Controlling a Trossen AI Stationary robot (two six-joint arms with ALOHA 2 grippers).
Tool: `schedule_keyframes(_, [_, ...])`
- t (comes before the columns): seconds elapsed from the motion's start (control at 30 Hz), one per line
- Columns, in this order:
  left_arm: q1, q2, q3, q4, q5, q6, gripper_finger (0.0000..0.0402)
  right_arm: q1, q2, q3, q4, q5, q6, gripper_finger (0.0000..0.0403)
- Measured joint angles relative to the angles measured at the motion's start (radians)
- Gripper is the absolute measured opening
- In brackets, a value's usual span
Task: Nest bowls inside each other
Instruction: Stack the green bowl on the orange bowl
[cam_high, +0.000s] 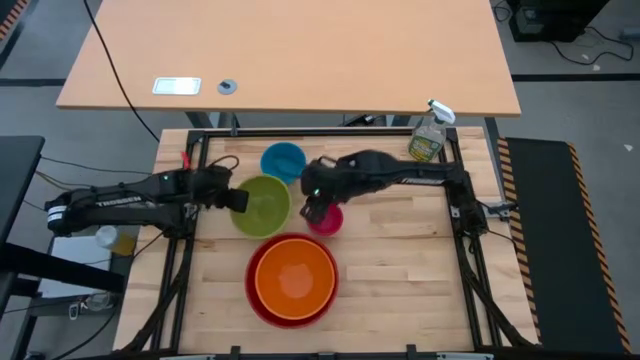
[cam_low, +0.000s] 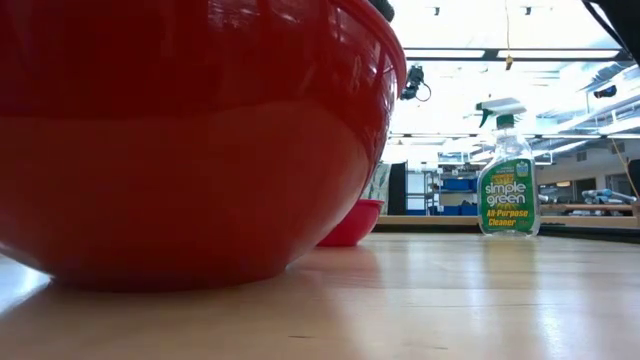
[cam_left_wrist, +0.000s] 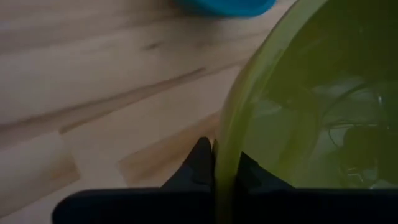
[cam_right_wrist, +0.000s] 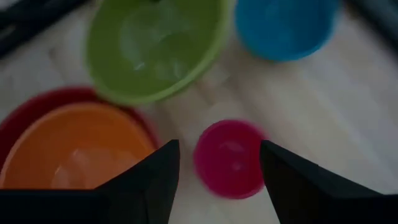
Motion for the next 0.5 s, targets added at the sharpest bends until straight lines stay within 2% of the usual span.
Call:
schedule_keyframes(0.13, [0.000, 0.002, 0.115, -0.089, -0.055, 0.053, 0.0008, -0.018, -0.051, 0.000, -0.009, 0.083, -0.023, 0.0220])
schedule_keyframes(0.27, [0.001, 0.002, 0.226, -0.169, -0.108, 0.102, 0.0008, -0.039, -0.087, 0.000, -0.010, 0.096, -0.035, 0.0213])
schedule_keyframes(0.4, [0.000, 0.002, 0.314, -0.196, -0.096, 0.124, 0.0008, -0.055, -0.093, 0.000, -0.012, 0.097, -0.055, 0.0210])
schedule_keyframes(0.5, [0.000, 0.002, 0.361, -0.194, -0.039, 0.128, 0.0009, -0.064, -0.092, 0.000, -0.012, 0.061, -0.083, 0.0210])
